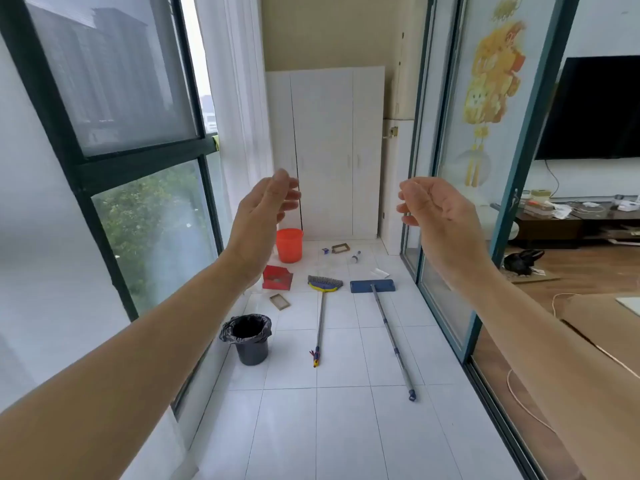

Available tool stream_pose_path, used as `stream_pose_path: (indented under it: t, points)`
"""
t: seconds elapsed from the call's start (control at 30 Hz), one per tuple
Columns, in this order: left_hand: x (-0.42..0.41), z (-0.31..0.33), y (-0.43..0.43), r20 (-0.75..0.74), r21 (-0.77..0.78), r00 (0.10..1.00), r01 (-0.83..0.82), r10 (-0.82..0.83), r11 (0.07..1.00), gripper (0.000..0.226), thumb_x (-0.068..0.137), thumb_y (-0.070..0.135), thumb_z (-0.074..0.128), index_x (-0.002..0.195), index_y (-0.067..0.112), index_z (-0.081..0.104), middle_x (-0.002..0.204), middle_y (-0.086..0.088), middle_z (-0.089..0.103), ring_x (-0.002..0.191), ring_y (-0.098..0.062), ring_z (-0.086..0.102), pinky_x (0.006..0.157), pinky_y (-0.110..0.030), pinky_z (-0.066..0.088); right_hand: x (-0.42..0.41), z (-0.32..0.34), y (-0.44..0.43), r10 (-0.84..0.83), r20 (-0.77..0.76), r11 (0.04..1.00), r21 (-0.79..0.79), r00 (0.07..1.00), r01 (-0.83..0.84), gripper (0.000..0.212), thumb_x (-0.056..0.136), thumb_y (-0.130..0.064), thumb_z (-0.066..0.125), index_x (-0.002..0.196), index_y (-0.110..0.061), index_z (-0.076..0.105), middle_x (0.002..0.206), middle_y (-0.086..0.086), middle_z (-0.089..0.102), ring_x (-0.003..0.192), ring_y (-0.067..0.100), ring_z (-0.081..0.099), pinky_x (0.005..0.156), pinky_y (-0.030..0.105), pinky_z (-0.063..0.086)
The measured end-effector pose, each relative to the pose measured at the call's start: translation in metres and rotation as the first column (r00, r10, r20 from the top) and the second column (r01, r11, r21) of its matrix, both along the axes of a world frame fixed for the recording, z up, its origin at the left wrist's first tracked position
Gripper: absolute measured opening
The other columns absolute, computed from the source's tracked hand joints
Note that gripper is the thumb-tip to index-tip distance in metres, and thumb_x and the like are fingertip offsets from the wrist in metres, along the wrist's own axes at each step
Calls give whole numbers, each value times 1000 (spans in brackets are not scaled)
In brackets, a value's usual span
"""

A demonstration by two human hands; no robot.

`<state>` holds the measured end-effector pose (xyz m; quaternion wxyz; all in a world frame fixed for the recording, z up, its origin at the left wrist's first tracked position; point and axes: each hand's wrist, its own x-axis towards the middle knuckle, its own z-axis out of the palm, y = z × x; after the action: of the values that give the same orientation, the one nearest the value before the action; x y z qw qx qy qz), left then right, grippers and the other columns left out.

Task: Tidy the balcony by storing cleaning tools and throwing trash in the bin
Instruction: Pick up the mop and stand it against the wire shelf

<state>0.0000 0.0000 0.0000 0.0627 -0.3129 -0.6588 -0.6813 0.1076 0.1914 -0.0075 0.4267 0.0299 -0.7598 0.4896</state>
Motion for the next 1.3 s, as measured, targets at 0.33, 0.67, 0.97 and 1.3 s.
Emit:
stream_pose_path:
  t: [0.33, 0.67, 0.97, 1.3]
  points:
    - [-76, -30, 66, 53, 17, 996, 71, -72, 997, 40, 88, 53, 38, 96, 24, 64, 103, -2, 66, 104, -18, 61, 99, -35, 44, -72, -33, 60, -61, 87, 998, -15, 994, 62, 16, 94, -40, 49, 98, -29, 59, 91, -13, 61, 97, 15, 60, 96, 46, 48]
    - [-255, -37, 154, 67, 45, 987, 145, -148, 988, 39, 96, 48, 34, 101, 21, 62, 103, -2, 65, 103, -16, 61, 96, -33, 44, -226, -37, 136, -146, 98, 987, -51, 984, 152, 19, 92, -42, 50, 99, -27, 59, 94, -8, 63, 96, 15, 61, 92, 40, 52]
    - [-355, -63, 258, 110, 8, 967, 230, -230, 973, 36, 100, 39, 33, 104, 16, 60, 103, -3, 63, 100, -14, 60, 95, -30, 45, -323, -61, 225, -198, 140, 973, -90, 970, 212, 16, 95, -32, 50, 94, -19, 59, 82, -4, 60, 83, 13, 57, 79, 30, 50]
    - [-463, -98, 400, 156, -36, 973, 179, -171, 983, 35, 97, 43, 35, 100, 21, 62, 99, 1, 64, 97, -13, 61, 97, -35, 45, -446, -97, 367, -148, 226, 975, -130, 963, 180, 8, 94, -36, 52, 90, -32, 58, 90, -5, 63, 91, 20, 60, 88, 41, 50]
